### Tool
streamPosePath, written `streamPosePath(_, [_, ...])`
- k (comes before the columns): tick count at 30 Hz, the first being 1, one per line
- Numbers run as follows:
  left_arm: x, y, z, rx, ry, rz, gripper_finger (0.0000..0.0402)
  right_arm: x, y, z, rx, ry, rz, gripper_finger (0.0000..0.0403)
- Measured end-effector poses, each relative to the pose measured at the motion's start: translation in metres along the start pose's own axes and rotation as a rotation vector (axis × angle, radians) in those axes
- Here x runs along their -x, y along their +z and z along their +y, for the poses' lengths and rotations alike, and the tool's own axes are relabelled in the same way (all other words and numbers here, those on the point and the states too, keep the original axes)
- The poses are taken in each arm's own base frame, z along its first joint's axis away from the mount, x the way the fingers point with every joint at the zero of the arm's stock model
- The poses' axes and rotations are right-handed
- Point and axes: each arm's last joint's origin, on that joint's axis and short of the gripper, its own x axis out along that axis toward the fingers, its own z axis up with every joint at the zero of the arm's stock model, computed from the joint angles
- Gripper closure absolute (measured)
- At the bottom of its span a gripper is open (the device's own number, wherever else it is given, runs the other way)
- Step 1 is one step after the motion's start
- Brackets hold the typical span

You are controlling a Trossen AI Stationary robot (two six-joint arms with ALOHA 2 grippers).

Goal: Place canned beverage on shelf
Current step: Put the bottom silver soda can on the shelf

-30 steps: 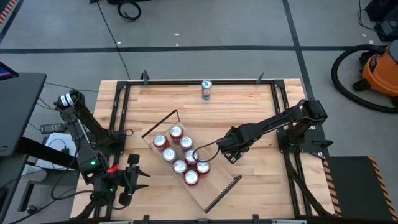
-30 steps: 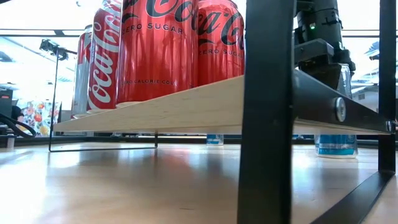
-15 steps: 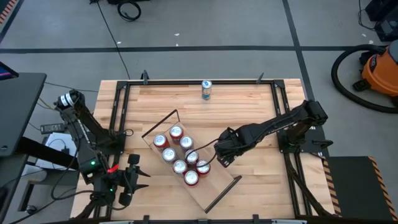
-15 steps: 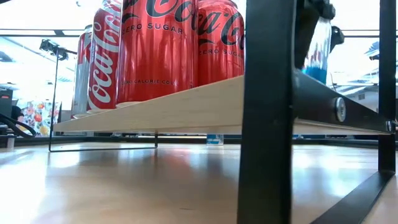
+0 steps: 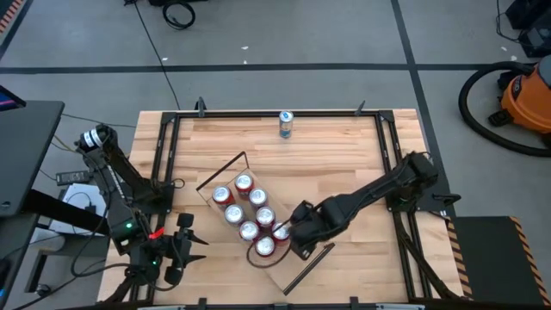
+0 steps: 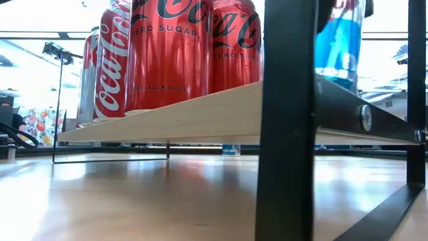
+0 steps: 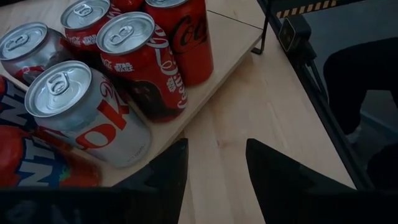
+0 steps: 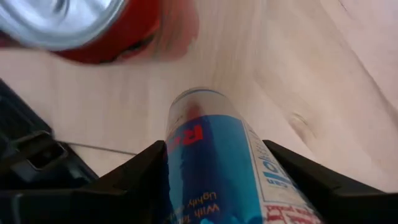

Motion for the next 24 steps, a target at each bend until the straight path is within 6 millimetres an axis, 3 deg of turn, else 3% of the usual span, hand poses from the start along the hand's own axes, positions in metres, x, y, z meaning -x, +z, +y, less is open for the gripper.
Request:
streamPosePath(6, [0.0, 0.0, 0.0, 0.006, 0.0, 0.0, 0.023, 0.0, 0.0, 0.021, 0.039, -0.135, 0.028, 0.0147])
streamPosePath(11, [0.0, 0.0, 0.0, 0.008, 0.0, 0.0, 0.023, -0.011, 0.0, 0.036, 0.058, -0.129, 0.046, 0.0147])
streamPosePath(19, [0.0, 0.0, 0.0, 0.012, -0.001, -0.001, 0.023, -0.022, 0.001, 0.039, 0.064, -0.146, 0.077, 0.0146])
streamPosePath(24, [0.0, 0.0, 0.0, 0.012, -0.001, -0.001, 0.023, -0.024, 0.001, 0.04, 0.065, -0.141, 0.071, 0.0123])
